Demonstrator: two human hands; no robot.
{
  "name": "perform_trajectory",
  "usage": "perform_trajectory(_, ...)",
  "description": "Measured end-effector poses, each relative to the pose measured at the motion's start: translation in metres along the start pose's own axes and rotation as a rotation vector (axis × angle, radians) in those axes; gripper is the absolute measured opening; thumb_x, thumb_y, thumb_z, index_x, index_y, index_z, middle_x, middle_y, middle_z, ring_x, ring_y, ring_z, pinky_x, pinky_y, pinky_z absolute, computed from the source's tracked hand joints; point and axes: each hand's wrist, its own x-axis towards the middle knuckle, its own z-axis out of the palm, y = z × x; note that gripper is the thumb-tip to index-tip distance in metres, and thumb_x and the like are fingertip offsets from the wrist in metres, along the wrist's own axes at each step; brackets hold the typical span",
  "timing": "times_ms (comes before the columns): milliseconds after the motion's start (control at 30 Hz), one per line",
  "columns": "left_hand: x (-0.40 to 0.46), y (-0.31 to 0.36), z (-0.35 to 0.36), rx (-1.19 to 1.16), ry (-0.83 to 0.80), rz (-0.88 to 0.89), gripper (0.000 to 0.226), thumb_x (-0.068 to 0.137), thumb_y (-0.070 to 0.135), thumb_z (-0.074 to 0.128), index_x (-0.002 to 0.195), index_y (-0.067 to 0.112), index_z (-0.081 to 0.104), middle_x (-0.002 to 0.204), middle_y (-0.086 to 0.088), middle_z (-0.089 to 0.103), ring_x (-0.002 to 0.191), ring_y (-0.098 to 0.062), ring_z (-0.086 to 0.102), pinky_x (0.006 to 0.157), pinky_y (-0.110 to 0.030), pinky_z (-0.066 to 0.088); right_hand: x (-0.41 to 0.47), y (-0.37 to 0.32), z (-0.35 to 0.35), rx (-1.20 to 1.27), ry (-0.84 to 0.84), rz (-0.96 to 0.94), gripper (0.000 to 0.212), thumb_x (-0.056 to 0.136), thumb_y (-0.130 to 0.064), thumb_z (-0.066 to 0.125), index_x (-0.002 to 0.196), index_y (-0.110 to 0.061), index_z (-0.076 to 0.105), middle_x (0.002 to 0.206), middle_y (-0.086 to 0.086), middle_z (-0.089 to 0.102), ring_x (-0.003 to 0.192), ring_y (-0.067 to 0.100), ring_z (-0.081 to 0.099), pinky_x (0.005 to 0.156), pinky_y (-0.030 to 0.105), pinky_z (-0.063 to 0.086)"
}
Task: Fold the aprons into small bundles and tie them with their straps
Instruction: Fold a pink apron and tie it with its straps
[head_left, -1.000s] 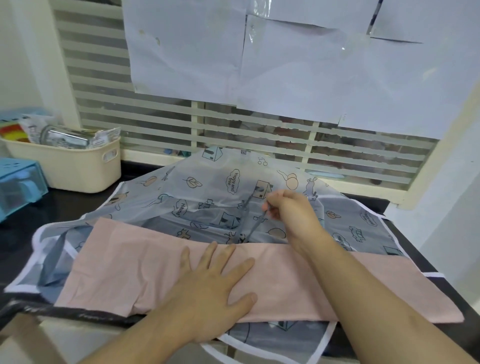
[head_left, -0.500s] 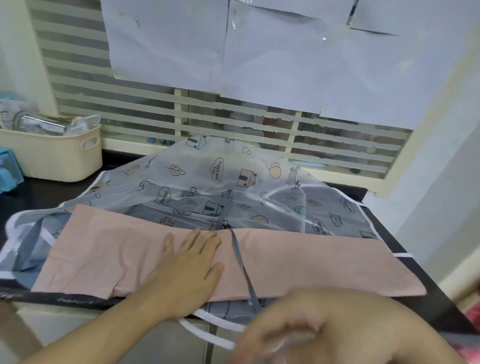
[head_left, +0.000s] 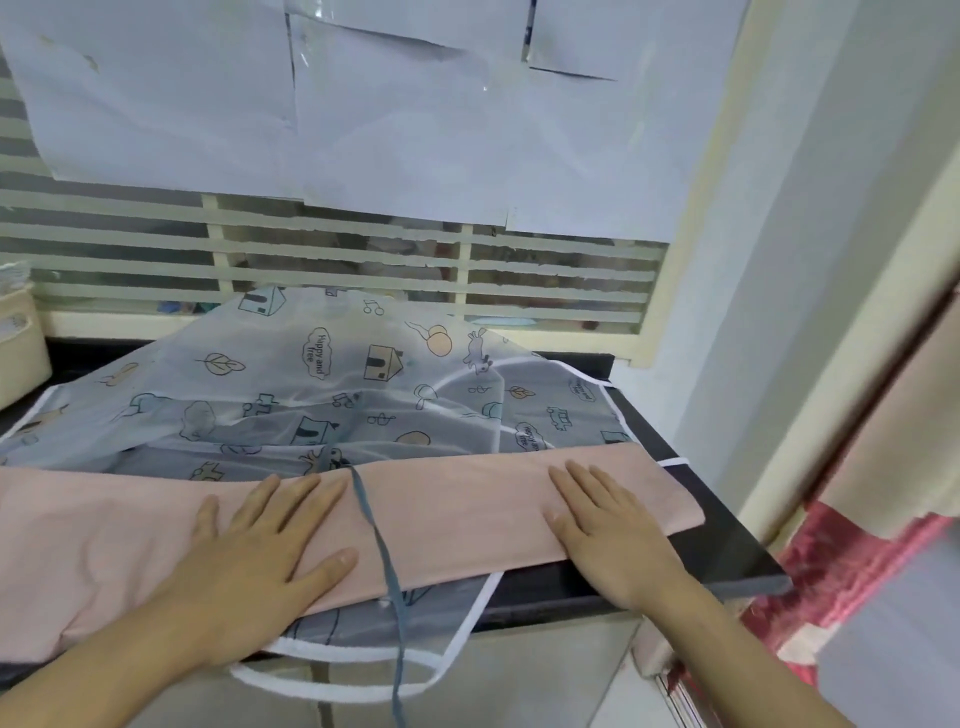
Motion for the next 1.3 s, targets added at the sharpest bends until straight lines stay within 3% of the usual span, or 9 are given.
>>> perform_trajectory(133,0.002,0.002,0.000,0.017,-0.007,-0.006,0.114,0.055,0.097,-0.029,0.158,0.049,-0.021,0.167,0.025,-0.022,0.158,-0.013,-0.020,0.127,-0.060,-0.005,-0.003,0.046,-0.013,0.021,0.224,0.342,0.072,0.098,-0.064,0.041,0.147,-0.012,0.043,0.154,0.011,0.042,0.143,0.032,0.034,0.118,0.043,0.031)
perform_trajectory(267,0.004,0.004,-0.001,0.024,-0.028,0.008,0.111,0.060,0.096,-0.024,0.159,0.049,-0.018,0.168,0.023,-0.022,0.158,-0.015,-0.020,0.127,-0.060,-0.006,-0.011,0.063,-0.032,-0.098,0.219,0.566,0.075,0.089,-0.069,0.053,0.129,-0.005,0.055,0.130,0.015,0.054,0.125,0.038,0.050,0.105,0.044,0.042)
perform_trajectory(433,0.008,0.013,-0.005,0.030,-0.044,0.019,0.085,0.087,0.084,0.002,0.161,0.046,-0.013,0.170,0.021,-0.019,0.159,-0.015,-0.019,0.127,-0.059,-0.005,-0.013,0.081,-0.064,0.093,0.129,0.562,0.028,0.090,-0.034,0.059,0.081,-0.008,0.061,0.084,0.008,0.068,0.081,0.031,0.066,0.069,0.036,0.052)
perform_trajectory(500,0.008,0.014,-0.006,0.029,-0.043,0.028,0.081,0.092,0.082,0.008,0.162,0.046,-0.013,0.171,0.020,-0.017,0.159,-0.015,-0.018,0.127,-0.060,-0.004,-0.015,0.083,-0.071,0.374,0.240,0.524,0.028,0.098,-0.028,0.055,0.087,-0.003,0.060,0.075,0.013,0.072,0.073,0.034,0.071,0.059,0.035,0.053)
perform_trajectory(567,0.010,0.014,-0.006,0.026,-0.037,0.026,0.081,0.093,0.082,0.010,0.162,0.045,-0.012,0.171,0.018,-0.016,0.159,-0.017,-0.017,0.127,-0.061,-0.004,-0.020,0.076,-0.073,0.993,0.381,0.482,0.027,0.105,-0.021,0.054,0.099,0.005,0.059,0.082,0.019,0.075,0.076,0.038,0.076,0.056,0.039,0.063)
perform_trajectory(700,0.017,0.026,-0.008,0.008,-0.027,0.030,0.082,0.096,0.079,0.015,0.164,0.041,-0.008,0.172,0.015,-0.012,0.160,-0.019,-0.014,0.126,-0.063,-0.004,-0.031,0.055,-0.064,1.771,0.468,0.426,0.025,0.103,-0.018,0.061,0.118,0.002,0.064,0.107,0.017,0.072,0.094,0.033,0.074,0.074,0.039,0.066)
perform_trajectory(933,0.036,0.051,-0.010,-0.025,-0.024,0.052,0.081,0.097,0.078,0.020,0.164,0.038,-0.002,0.173,0.012,-0.006,0.160,-0.023,-0.010,0.124,-0.067,-0.002,-0.032,-0.008,-0.046,1.208,-0.017,0.381,0.027,0.104,-0.021,0.059,0.104,0.003,0.071,0.091,0.022,0.078,0.070,0.033,0.075,0.060,0.035,0.061)
perform_trajectory(1100,0.035,0.054,-0.011,-0.061,-0.017,0.061,0.080,0.098,0.076,0.023,0.164,0.037,0.002,0.173,0.012,-0.005,0.160,-0.020,-0.010,0.124,-0.066,-0.003,-0.021,-0.017,-0.036,1.169,0.180,0.390,0.017,0.094,0.005,0.051,0.093,0.015,0.064,0.067,0.022,0.068,0.049,0.029,0.060,0.043,0.031,0.049)
perform_trajectory(1300,0.020,0.023,-0.011,-0.052,0.001,0.027,0.079,0.098,0.076,0.023,0.165,0.037,0.004,0.174,0.010,-0.004,0.160,-0.017,-0.009,0.127,-0.060,-0.004,-0.017,0.002,-0.036,1.270,0.370,0.406,0.010,0.091,-0.001,0.056,0.101,0.000,0.058,0.070,0.017,0.052,0.047,0.027,0.045,0.042,0.031,0.036)
